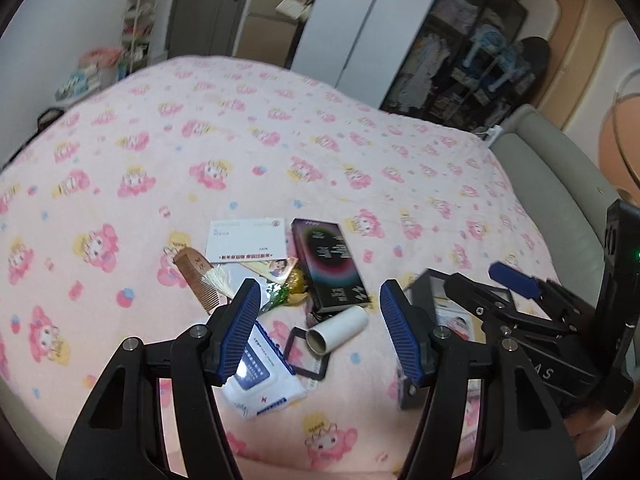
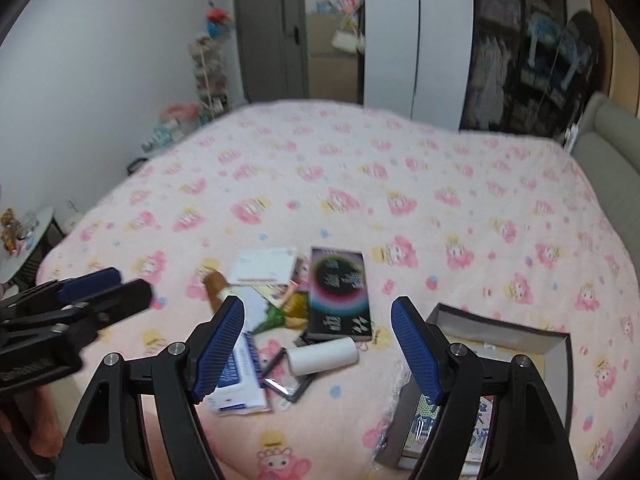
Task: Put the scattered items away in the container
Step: 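Withdraw the right tool from the box back toward the pile, then close the right gripper on the dark screen-protector box and lift it, then carry the screen-protector box with the right gripper toward the black box, then lower the screen-protector box into the black box and open the right gripper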
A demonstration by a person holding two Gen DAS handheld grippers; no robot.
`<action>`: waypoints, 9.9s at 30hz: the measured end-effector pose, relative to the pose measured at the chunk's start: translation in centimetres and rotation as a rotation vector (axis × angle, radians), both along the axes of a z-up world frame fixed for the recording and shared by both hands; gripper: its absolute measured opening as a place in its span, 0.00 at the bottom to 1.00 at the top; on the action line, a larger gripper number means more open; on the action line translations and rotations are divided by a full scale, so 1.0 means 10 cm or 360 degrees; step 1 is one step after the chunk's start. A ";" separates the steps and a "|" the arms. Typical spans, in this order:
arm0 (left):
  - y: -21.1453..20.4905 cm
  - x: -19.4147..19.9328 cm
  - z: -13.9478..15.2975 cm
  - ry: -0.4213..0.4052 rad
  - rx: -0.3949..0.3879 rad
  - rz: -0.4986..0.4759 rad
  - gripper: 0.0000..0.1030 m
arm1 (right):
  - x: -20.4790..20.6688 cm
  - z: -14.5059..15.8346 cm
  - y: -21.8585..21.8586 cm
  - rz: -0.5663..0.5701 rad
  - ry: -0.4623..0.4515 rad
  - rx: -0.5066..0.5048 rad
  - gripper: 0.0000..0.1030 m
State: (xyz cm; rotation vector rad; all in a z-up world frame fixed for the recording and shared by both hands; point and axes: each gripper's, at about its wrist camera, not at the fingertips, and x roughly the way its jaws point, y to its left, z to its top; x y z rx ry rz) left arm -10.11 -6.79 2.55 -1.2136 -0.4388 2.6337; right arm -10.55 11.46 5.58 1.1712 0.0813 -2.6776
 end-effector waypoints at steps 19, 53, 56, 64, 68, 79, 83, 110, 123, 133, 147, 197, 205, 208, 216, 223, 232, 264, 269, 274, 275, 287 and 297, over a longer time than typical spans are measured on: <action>0.59 -1.43 -1.82 -0.0480 0.0084 -0.0114 0.50 | -1.61 -1.77 0.37 -0.0320 -0.0526 -0.0080 0.71; 0.73 -1.52 -2.21 -0.0474 0.0239 -0.0258 0.31 | -1.73 -2.42 0.64 -0.0276 -0.0882 -0.0685 0.73; 0.72 -1.50 -2.18 -0.0455 0.0240 -0.0245 0.29 | -1.69 -2.38 0.61 -0.0260 -0.0849 -0.0660 0.71; 0.65 -1.55 -2.28 -0.0485 0.0327 -0.0213 0.30 | -1.74 -2.40 0.72 -0.0365 -0.0820 -0.0587 0.71; 0.66 -1.55 -2.27 -0.0463 0.0323 -0.0219 0.29 | -1.74 -2.44 0.67 -0.0298 -0.0858 -0.0667 0.73; 0.46 -1.06 -1.95 -0.0379 0.0298 -0.0205 0.33 | -1.35 -2.05 0.46 -0.0138 -0.0819 -0.0800 0.64; 0.38 -0.79 -1.89 -0.0398 0.0310 -0.0223 0.33 | -0.95 -1.95 0.37 -0.0076 -0.0825 -0.0779 0.64; 0.28 -0.38 -2.07 -0.0547 0.0284 -0.0091 0.39 | 0.05 -2.10 0.29 0.0199 -0.0739 -0.0578 0.58; 0.26 -0.25 -2.06 -0.0554 0.0224 -0.0050 0.39 | 0.21 -1.91 0.34 0.0193 -0.0578 -0.0419 0.46; 0.16 -0.18 -2.04 -0.0542 0.0291 -0.0021 0.40 | 0.22 -2.03 0.26 0.0273 -0.0725 -0.0406 0.42; 0.28 -0.07 -1.99 -0.0496 0.0288 -0.0075 0.41 | 0.21 -1.99 0.35 0.0209 -0.0615 -0.0411 0.37; 0.78 0.09 -1.06 -0.0048 0.0300 -0.0349 0.47 | 0.35 -1.21 0.75 0.0097 -0.0347 -0.0541 0.39; 1.77 -0.14 -0.75 -0.0008 0.0240 -0.0566 0.47 | 0.24 -0.90 1.56 -0.0111 -0.0265 -0.0546 0.39; 2.13 -0.20 -0.75 -0.0023 0.0238 -0.0630 0.45 | 0.25 -0.88 1.87 -0.0195 -0.0264 -0.0522 0.39; 2.85 -0.29 -1.05 -0.0226 0.0131 -0.0709 0.45 | 0.33 -1.16 2.61 -0.0431 -0.0352 -0.0641 0.39; 3.15 -0.41 -1.39 -0.0411 0.0006 -0.0590 0.44 | 0.26 -1.62 2.88 -0.0561 -0.0572 -0.0782 0.39; 3.16 -0.41 -1.32 -0.0372 -0.0259 -0.0512 0.42 | 0.25 -1.64 2.90 -0.0570 -0.0575 -0.0738 0.36; 3.97 -0.52 -1.59 -0.0658 -0.0192 -0.0772 0.48 | 0.43 -1.40 3.42 -0.0988 -0.0296 -0.0699 0.37; 3.58 -0.68 -1.57 -0.0595 -0.0256 -0.0529 0.48 | 0.45 -1.41 3.43 -0.0989 -0.0314 -0.0731 0.39; 3.41 -0.80 -1.71 -0.0684 -0.0345 -0.0455 0.50 | 0.39 -1.47 3.36 -0.0931 -0.0369 -0.0731 0.39; 3.44 -0.79 -1.72 -0.0688 -0.0343 -0.0462 0.54 | 0.37 -1.48 3.33 -0.0917 -0.0382 -0.0730 0.39; 3.52 -0.67 -1.63 -0.0728 -0.0023 -0.0576 0.48 | 0.36 -1.60 3.39 -0.0960 -0.0441 -0.0733 0.42; 3.22 -0.58 -1.45 -0.0654 -0.0054 -0.0546 0.48 | 0.16 -1.71 3.09 -0.0767 -0.0568 -0.0592 0.42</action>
